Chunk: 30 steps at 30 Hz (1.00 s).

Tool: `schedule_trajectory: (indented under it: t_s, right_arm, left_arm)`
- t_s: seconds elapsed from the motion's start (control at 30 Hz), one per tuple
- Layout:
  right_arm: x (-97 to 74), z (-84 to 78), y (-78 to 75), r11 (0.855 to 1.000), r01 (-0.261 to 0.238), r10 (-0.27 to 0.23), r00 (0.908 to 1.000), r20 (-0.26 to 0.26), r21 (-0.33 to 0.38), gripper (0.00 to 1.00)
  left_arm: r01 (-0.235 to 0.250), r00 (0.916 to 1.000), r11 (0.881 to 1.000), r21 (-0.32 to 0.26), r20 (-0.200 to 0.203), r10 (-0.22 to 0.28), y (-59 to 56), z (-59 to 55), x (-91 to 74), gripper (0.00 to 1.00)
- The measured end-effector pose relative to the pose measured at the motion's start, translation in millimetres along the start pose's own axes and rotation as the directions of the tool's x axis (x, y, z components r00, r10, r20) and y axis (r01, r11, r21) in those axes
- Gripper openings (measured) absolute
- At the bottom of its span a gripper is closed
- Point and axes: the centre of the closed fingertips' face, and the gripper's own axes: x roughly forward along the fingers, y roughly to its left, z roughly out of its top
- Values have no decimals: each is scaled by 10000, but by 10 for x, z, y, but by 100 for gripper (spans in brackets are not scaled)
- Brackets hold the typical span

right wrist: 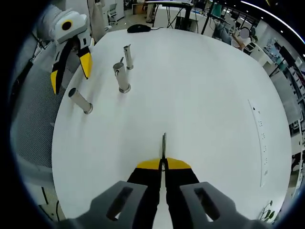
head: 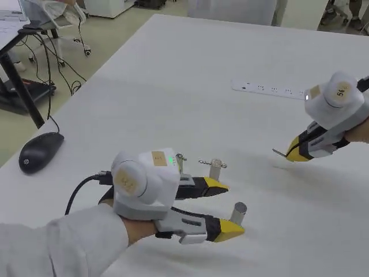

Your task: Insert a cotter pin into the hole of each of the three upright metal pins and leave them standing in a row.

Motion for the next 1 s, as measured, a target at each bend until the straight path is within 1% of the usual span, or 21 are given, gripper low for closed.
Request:
schedule_trajectory:
  t_s: [0.1,0.2,0.3,0.43,0.57,0.63,0.77,0.83,0.9,1.0]
  right_arm:
    - [-71,17,80,9999,-12,12,10000,6,-120,3]
    - [-142,46,161,9998,-29,30,10000,84,-211,3]
    - [-217,99,270,9995,-70,77,9998,206,-324,3]
    - [-296,165,396,9987,-123,137,9995,281,-500,3]
    - [-375,242,518,9975,-160,186,9991,380,-682,3]
    - [-408,280,571,9967,-172,206,9989,417,-791,3]
    - [-455,355,674,9949,-209,259,9984,507,-982,3]
    - [-476,396,730,9940,-228,288,9981,547,-1073,3]
    - [-491,426,781,9921,-229,299,9980,554,-1235,3]
    - [-510,469,847,9908,-235,319,9976,609,-1332,3]
  left_arm:
    - [-152,9998,9999,29,99,152,22,65,-37,44]
    - [-256,9994,9995,-196,216,260,52,138,-59,44]
    - [-324,9991,9994,-102,282,327,56,211,-68,44]
    - [-352,9987,9993,-82,369,354,53,276,-59,44]
    - [-362,9988,9993,-80,340,365,51,297,-41,43]
    - [-393,9987,9990,-195,312,398,56,311,-28,43]
    - [-425,9985,9988,-258,347,434,51,360,0,42]
    - [-446,9985,9986,-286,307,455,53,370,11,41]
    - [-456,9987,9978,-477,210,466,60,369,25,38]
    - [-517,9985,9974,-502,136,525,62,377,40,36]
